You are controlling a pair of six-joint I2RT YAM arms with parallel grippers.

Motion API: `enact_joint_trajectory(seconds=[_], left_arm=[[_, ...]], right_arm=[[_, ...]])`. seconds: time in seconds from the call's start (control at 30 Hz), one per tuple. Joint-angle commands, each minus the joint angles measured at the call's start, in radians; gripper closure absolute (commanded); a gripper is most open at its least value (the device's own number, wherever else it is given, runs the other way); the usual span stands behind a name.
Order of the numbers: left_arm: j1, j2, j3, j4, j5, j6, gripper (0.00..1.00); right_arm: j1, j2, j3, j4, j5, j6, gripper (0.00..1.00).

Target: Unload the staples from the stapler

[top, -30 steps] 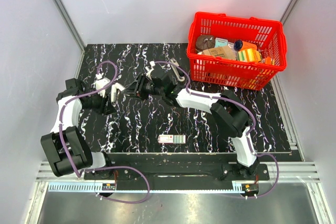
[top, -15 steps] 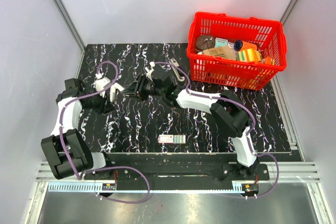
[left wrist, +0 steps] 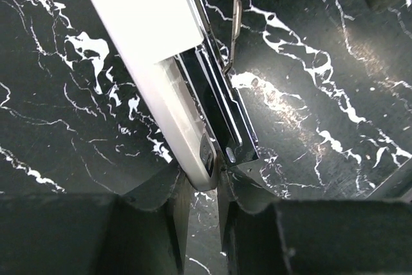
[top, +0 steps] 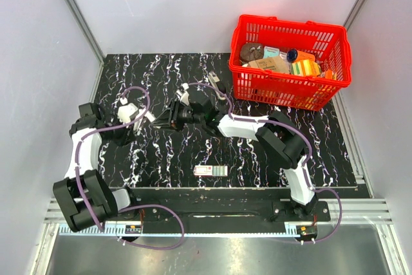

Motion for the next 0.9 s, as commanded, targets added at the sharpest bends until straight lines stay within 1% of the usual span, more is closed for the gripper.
enact_joint_trajectory(seconds=[0.0,0.17,0.27,0.43,0.53,0.63,0.73,0.87], left_arm=[[-0.009,-0.079,-0.034,0.092,-0.071,0.117,0.89],[-0.04,-0.14,-0.077,0.135,-0.164,0.21,0.87],[-0.082,-0.188,-0.126,0.187,-0.224,0.253,0.86],[-0.174,-0.254,-0.218,0.339,-0.335,0.275,0.86],[-0.233,-0.28,-0.272,0.43,-0.407,0.287,0.86],[-0.267,-0.3,-0.33,0.523,-0.458,0.31,0.87],[-0.276,-0.285,-0.372,0.602,-0.505,0.348,0.87],[-0.276,-0.227,-0.415,0.713,-0.577,0.382,0.87]], right_arm=[[0.011,-0.048,-0.021,0.063,-0.068,-0.066,1.0],[0.011,-0.056,-0.012,-0.012,-0.074,-0.221,1.0],[0.011,-0.051,-0.003,-0.012,-0.088,-0.276,1.0],[0.011,-0.042,0.0,0.037,-0.091,-0.319,1.0],[0.011,-0.034,0.011,0.036,-0.076,-0.346,1.0],[0.011,-0.021,0.032,0.027,-0.08,-0.367,1.0],[0.011,-0.011,0.046,0.013,-0.086,-0.389,1.0],[0.01,-0.011,0.036,0.016,-0.096,-0.402,1.0]])
